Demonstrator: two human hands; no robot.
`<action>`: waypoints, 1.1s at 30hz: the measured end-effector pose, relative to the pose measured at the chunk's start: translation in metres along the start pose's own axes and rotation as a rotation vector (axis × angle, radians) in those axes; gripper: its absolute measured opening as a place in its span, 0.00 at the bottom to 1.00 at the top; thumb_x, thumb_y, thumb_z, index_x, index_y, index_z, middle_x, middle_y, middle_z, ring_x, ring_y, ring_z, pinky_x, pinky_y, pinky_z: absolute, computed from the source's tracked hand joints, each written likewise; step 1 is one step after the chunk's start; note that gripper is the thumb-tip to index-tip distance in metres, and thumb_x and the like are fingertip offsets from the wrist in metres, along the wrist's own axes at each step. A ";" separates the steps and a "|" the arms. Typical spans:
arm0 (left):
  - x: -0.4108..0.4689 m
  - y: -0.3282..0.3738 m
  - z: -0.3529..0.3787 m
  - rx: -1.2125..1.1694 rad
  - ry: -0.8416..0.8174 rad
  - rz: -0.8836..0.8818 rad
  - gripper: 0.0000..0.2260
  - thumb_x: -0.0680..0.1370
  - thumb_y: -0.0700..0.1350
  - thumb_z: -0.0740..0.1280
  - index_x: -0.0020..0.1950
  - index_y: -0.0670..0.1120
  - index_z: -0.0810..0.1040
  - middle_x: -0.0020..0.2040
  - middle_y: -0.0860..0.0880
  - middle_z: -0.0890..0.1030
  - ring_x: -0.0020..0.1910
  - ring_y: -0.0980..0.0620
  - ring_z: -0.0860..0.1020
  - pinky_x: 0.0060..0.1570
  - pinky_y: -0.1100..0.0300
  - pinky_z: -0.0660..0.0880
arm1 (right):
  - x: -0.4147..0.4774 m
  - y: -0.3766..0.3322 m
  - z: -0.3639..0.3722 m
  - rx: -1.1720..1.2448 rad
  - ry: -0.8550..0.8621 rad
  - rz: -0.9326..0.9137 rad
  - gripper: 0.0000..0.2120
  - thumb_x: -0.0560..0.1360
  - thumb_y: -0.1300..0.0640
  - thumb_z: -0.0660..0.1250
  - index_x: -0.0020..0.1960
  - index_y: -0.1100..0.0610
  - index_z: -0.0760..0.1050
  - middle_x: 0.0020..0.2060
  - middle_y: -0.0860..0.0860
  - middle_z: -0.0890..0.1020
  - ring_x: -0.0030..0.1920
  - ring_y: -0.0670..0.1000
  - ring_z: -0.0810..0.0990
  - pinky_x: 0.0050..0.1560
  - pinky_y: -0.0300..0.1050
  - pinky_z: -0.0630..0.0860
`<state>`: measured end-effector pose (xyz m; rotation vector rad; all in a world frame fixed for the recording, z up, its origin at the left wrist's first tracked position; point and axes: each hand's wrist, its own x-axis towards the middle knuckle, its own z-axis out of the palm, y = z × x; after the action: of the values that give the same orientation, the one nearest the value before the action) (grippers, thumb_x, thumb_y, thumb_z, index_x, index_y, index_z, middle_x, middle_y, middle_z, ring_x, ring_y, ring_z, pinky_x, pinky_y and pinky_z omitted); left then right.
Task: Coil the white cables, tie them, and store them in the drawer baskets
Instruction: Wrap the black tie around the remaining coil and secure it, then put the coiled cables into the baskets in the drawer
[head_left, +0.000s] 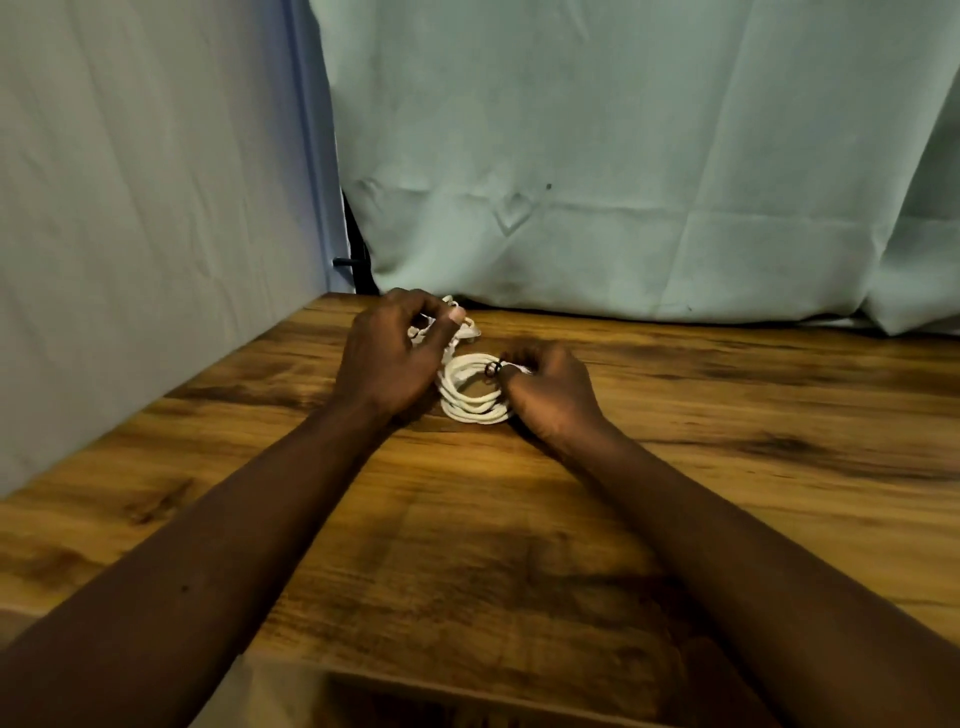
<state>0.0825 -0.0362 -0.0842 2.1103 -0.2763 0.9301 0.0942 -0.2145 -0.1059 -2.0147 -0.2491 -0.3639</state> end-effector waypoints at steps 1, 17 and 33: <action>0.002 -0.005 -0.002 0.015 0.016 -0.015 0.13 0.81 0.57 0.66 0.53 0.51 0.84 0.51 0.52 0.83 0.51 0.53 0.81 0.52 0.50 0.78 | 0.000 0.001 0.001 -0.052 0.014 -0.004 0.11 0.77 0.54 0.67 0.56 0.55 0.83 0.52 0.50 0.86 0.53 0.51 0.83 0.51 0.44 0.77; 0.003 -0.032 -0.016 0.401 -0.395 -0.215 0.22 0.73 0.60 0.72 0.66 0.57 0.78 0.70 0.46 0.72 0.68 0.41 0.72 0.67 0.45 0.70 | -0.026 -0.009 0.004 -0.706 -0.101 -0.135 0.36 0.71 0.25 0.60 0.73 0.42 0.72 0.69 0.51 0.77 0.70 0.57 0.72 0.69 0.56 0.72; -0.079 0.081 -0.022 -0.339 -0.319 0.140 0.14 0.72 0.59 0.76 0.53 0.54 0.84 0.57 0.54 0.82 0.55 0.55 0.81 0.57 0.51 0.80 | -0.205 -0.053 -0.100 -0.394 0.340 -0.011 0.36 0.67 0.37 0.78 0.71 0.47 0.75 0.63 0.48 0.81 0.65 0.49 0.77 0.67 0.48 0.74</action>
<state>-0.0233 -0.0819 -0.0836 1.9308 -0.7020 0.5699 -0.1298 -0.2835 -0.0929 -2.2898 0.0293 -0.8029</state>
